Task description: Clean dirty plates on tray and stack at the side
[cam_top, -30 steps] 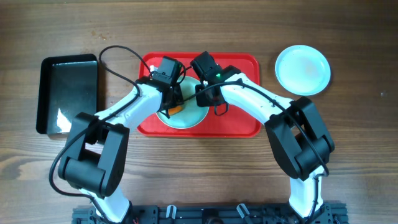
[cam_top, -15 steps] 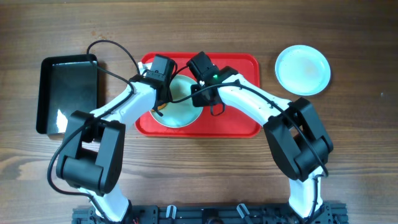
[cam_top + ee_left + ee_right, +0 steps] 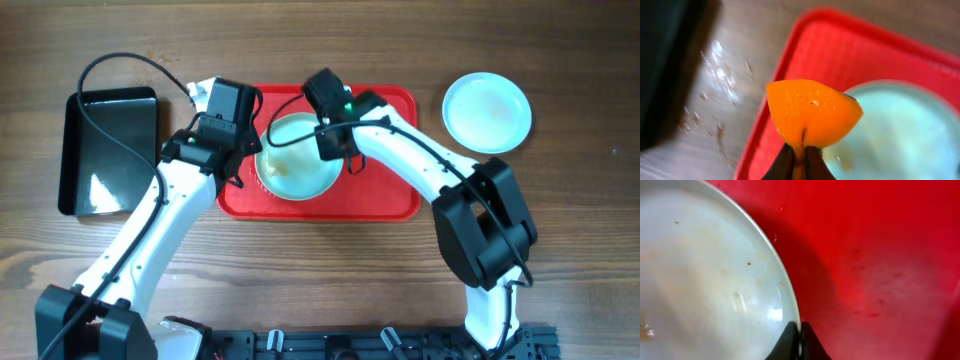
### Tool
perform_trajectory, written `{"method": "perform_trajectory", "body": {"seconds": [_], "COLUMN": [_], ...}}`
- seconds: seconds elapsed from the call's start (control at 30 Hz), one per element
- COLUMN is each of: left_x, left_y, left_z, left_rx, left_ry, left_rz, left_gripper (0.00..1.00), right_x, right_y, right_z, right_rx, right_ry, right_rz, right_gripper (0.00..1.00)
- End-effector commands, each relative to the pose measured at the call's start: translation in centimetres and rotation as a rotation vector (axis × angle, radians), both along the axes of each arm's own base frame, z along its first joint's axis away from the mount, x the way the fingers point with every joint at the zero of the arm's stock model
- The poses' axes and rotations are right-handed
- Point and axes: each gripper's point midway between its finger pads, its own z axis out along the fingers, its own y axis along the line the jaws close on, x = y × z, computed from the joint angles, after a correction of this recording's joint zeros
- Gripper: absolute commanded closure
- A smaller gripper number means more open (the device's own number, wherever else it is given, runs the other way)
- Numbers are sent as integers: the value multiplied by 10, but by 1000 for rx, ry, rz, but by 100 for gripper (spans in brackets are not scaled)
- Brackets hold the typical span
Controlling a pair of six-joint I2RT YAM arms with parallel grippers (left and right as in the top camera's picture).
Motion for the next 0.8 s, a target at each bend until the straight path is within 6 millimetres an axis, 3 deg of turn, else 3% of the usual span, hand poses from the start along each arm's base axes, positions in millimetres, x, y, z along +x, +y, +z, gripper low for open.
{"method": "perform_trajectory", "body": {"seconds": [0.0, 0.27, 0.53, 0.77], "left_x": [-10, -24, -24, -25], "left_y": [-12, -9, -10, -10], "left_z": [-19, -25, -25, -25], "left_rx": [-89, -136, -162, -161], "left_ry": [87, 141, 137, 140], "left_rz": [19, 129, 170, 170], "left_gripper": [96, 96, 96, 96], "right_x": [23, 42, 39, 41], "right_y": [-24, -77, -114, -119], "right_z": [36, 114, 150, 157], "right_rx": [-186, -551, -831, -876], "right_ry": [-100, -241, -295, -316], "right_rz": [41, 41, 15, 7], "right_gripper": [96, 96, 96, 96]}}
